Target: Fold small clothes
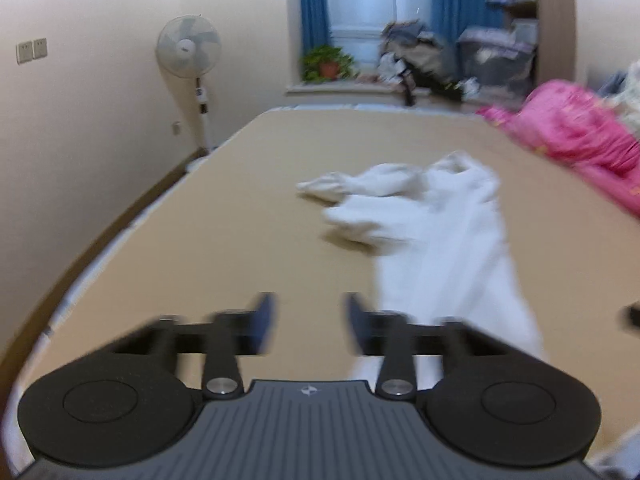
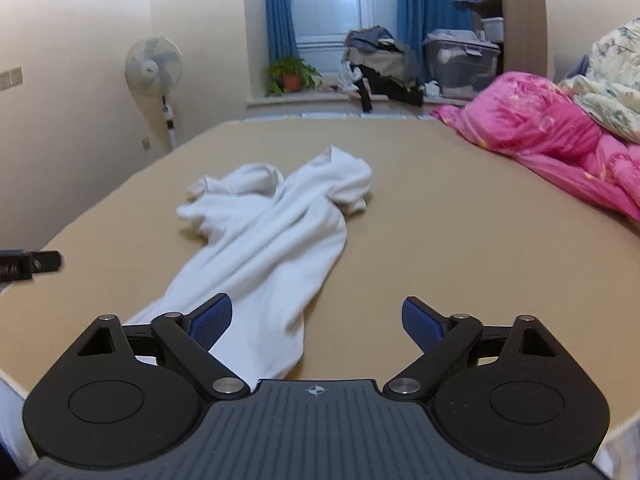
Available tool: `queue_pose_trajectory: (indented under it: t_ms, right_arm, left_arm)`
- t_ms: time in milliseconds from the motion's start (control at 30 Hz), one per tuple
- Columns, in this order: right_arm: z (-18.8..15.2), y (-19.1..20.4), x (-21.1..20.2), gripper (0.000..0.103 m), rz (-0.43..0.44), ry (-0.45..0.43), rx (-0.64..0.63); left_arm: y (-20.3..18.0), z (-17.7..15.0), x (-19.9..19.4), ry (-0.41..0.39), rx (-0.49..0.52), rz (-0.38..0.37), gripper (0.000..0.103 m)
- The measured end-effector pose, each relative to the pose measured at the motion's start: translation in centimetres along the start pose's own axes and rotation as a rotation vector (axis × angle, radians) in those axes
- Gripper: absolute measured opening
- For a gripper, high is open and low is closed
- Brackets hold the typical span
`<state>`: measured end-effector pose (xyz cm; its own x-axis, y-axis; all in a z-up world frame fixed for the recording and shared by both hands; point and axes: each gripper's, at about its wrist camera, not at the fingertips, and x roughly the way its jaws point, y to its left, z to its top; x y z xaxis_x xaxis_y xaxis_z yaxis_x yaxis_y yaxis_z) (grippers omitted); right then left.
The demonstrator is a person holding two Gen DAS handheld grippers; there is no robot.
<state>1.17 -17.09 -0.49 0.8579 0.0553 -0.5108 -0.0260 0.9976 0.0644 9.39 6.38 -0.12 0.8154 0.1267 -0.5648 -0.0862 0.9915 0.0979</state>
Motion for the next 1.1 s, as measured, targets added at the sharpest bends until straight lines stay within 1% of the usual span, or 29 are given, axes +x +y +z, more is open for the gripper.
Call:
queue_pose_trajectory:
  t_ms: [33, 67, 100, 133, 167, 200, 233, 267, 300, 333, 367, 400, 433, 500, 600, 633, 667, 700, 733, 767, 800, 867, 900, 933, 967, 1000, 1033, 1100]
  right_arm:
    - [0.6, -0.7, 0.6, 0.063, 0.014, 0.002, 0.004]
    - [1.0, -1.3, 1.4, 0.044, 0.028, 0.02, 0.012]
    - [1.3, -1.8, 2.3, 0.034, 0.041, 0.04, 0.018]
    - [1.6, -2.3, 3.4, 0.032, 0.046, 0.056, 0.023]
    - [1.9, -2.5, 4.1, 0.032, 0.045, 0.052, 0.021]
    - [2.0, -2.8, 5.1, 0.033, 0.05, 0.072, 0.029]
    - [2.0, -2.9, 6.4, 0.033, 0.061, 0.106, 0.033]
    - [1.9, -2.9, 7.7, 0.033, 0.074, 0.142, 0.036]
    - [1.8, -2.9, 8.9, 0.036, 0.082, 0.171, 0.038]
    - [1.6, -2.8, 10.1, 0.038, 0.107, 0.203, 0.059]
    - [1.5, -2.7, 11.1, 0.04, 0.144, 0.219, 0.083]
    - [1.3, -2.5, 11.9, 0.041, 0.184, 0.237, 0.111]
    - [1.2, -2.2, 12.7, 0.042, 0.175, 0.294, 0.095]
    - [0.8, -1.3, 14.0, 0.045, 0.207, 0.33, 0.106]
    - [0.1, 0.5, 15.9, 0.046, 0.218, 0.375, 0.076]
    - [-0.2, 1.0, 16.4, 0.046, 0.209, 0.389, 0.055]
    - [-0.9, 0.9, 17.0, 0.046, 0.176, 0.419, 0.02]
    - [-1.1, 1.2, 17.4, 0.046, 0.159, 0.427, -0.001]
    - [-1.2, 1.6, 17.4, 0.045, 0.151, 0.411, -0.018]
    - [-1.1, 1.8, 17.2, 0.042, 0.141, 0.399, -0.033]
    - [-1.1, 1.8, 17.4, 0.032, 0.126, 0.403, -0.047]
    - [-1.0, 1.5, 17.1, 0.022, 0.145, 0.401, -0.035]
    - [-1.0, 1.4, 17.0, 0.015, 0.14, 0.392, -0.04]
    - [-0.8, 1.2, 16.8, 0.013, 0.141, 0.384, -0.042]
    - [-0.6, 1.0, 16.5, 0.008, 0.141, 0.37, -0.039]
    - [-0.2, 0.6, 16.0, 0.006, 0.139, 0.35, -0.032]
    - [0.3, 0.1, 15.3, 0.005, 0.128, 0.325, -0.023]
    - [1.5, -1.4, 12.8, 0.004, 0.083, 0.265, -0.004]
  left_arm:
    - [0.6, 0.6, 1.6, 0.021, 0.02, 0.007, 0.01]
    - [1.2, 0.9, 2.8, 0.04, 0.024, -0.001, 0.01]
    - [1.8, 1.1, 4.7, 0.083, 0.016, -0.03, 0.01]
    - [2.5, 0.9, 6.2, 0.119, -0.001, -0.057, 0.01]
    - [3.0, 0.3, 8.2, 0.184, -0.043, -0.106, 0.01]
    - [3.4, -0.2, 9.8, 0.255, -0.077, -0.143, 0.01]
    - [3.6, -0.5, 11.6, 0.357, -0.125, -0.188, 0.01]
    - [3.9, -0.7, 12.6, 0.394, -0.17, -0.232, 0.012]
    - [3.8, -0.8, 13.4, 0.42, -0.207, -0.289, 0.018]
    - [3.6, -0.7, 14.1, 0.432, -0.211, -0.326, 0.023]
    - [3.2, -0.8, 14.7, 0.444, -0.199, -0.348, 0.03]
    - [2.8, -0.8, 15.5, 0.461, -0.187, -0.36, 0.031]
    - [2.3, -1.1, 15.9, 0.479, -0.186, -0.365, 0.031]
    - [2.0, -1.5, 17.1, 0.517, -0.198, -0.397, 0.031]
    - [1.7, -1.4, 17.4, 0.517, -0.195, -0.417, 0.031]
    - [1.4, -1.5, 17.1, 0.516, -0.202, -0.418, 0.031]
    - [1.4, -1.5, 17.0, 0.514, -0.221, -0.426, 0.031]
    - [1.7, -1.4, 16.6, 0.503, -0.25, -0.44, 0.031]
    - [2.0, -1.2, 16.3, 0.486, -0.276, -0.454, 0.031]
    - [2.2, -0.9, 15.8, 0.465, -0.296, -0.466, 0.031]
    - [2.1, -0.9, 15.5, 0.449, -0.292, -0.473, 0.031]
    - [0.6, -1.2, 15.9, 0.484, -0.222, -0.457, 0.031]
    - [-0.3, -1.7, 16.2, 0.517, -0.16, -0.424, 0.025]
    - [-0.9, -2.0, 16.3, 0.524, -0.112, -0.39, 0.02]
    - [-1.2, -2.0, 16.1, 0.506, -0.082, -0.363, 0.007]
    - [-1.2, -1.7, 15.8, 0.482, -0.08, -0.366, 0.004]
    - [-1.0, -1.4, 15.5, 0.467, -0.092, -0.371, 0.004]
    - [0.0, -1.0, 14.4, 0.431, -0.123, -0.358, 0.003]
